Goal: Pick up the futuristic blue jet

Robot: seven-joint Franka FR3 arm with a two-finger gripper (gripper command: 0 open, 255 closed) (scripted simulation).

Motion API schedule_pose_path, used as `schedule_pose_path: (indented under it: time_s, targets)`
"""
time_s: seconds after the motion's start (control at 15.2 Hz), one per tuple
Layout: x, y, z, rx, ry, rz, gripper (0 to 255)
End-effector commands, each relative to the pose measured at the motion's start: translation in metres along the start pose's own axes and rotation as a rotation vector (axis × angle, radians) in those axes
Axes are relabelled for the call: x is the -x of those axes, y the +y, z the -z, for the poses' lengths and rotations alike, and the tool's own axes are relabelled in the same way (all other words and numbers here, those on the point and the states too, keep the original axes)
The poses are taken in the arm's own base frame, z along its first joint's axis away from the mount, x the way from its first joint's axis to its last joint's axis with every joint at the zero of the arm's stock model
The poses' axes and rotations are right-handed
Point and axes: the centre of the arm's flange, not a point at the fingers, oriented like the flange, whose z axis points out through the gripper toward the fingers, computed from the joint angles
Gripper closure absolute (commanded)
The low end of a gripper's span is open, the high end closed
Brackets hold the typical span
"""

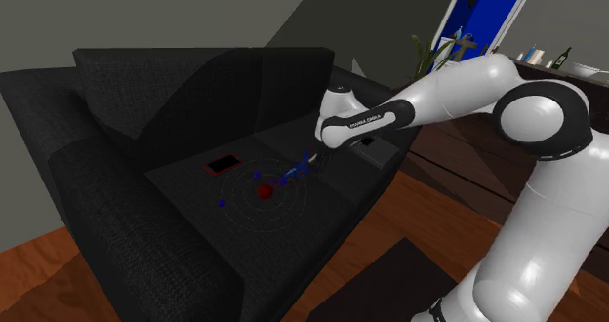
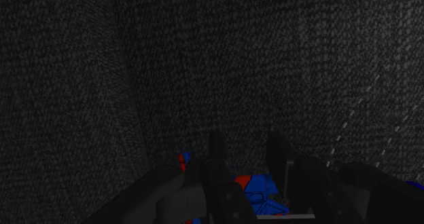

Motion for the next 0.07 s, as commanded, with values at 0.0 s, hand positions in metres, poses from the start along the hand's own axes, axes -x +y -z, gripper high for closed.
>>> schedule_pose_path:
  time_s: [0.0]
  targets:
    - [-0.0004,0.0008,0.0030,0.000,0.000,0.000,255]
